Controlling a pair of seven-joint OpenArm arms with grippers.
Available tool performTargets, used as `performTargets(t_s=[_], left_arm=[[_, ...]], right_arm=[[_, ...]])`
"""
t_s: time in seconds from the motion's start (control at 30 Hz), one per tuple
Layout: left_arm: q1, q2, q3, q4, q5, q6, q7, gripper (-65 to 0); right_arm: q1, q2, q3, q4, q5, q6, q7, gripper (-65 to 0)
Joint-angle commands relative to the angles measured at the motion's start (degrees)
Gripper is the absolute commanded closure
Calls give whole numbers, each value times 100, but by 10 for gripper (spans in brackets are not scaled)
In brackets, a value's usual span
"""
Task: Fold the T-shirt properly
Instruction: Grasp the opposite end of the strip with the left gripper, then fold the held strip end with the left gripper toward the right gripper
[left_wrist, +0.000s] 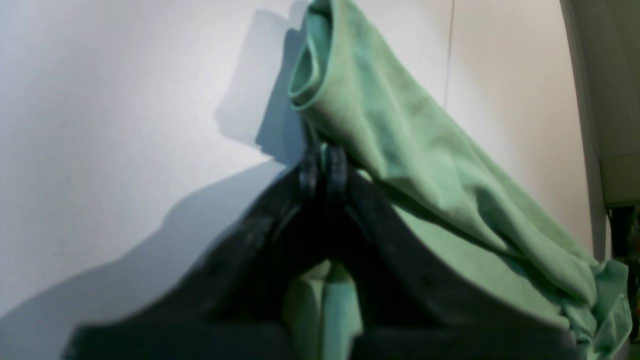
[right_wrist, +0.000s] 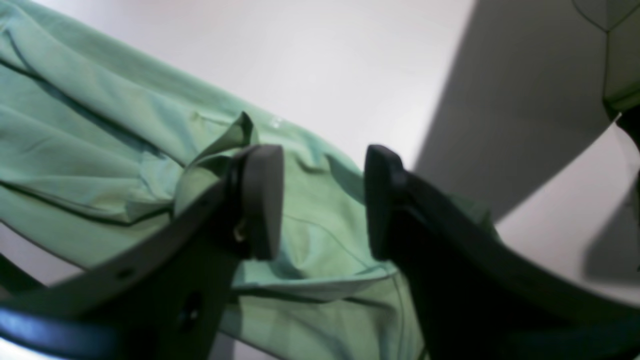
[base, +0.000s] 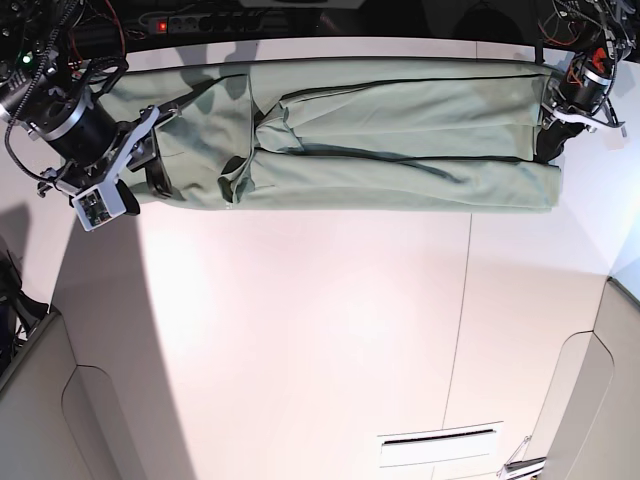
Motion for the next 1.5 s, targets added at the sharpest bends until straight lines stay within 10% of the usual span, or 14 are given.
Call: performTargets(t_s=[0.0, 0.5, 0.63, 0.73, 1.1, 1.3, 1.47], left_arm=[[59, -17, 4, -11, -20, 143, 48, 0], [57, -20, 4, -9, -782, 143, 280, 0], [57, -20, 4, -9, -780, 143, 297, -242], [42, -17, 7, -9, -778, 143, 297, -255], [-146, -17, 455, -9, -463, 143, 229, -253], [-146, -17, 452, -9, -485, 143, 214, 0], [-144, -20, 437, 0, -496, 143, -33, 0]], right_arm=[[44, 48, 28, 96, 48, -24, 155, -263], [42, 50, 28, 96, 46, -85, 155, -263], [42, 50, 28, 96, 46, -85, 155, -263], [44, 50, 28, 96, 46, -85, 157, -263], [42, 50, 28, 96, 46, -85, 179, -263], [42, 50, 28, 96, 46, -85, 181, -263], [42, 50, 28, 96, 42, -85, 197, -263]])
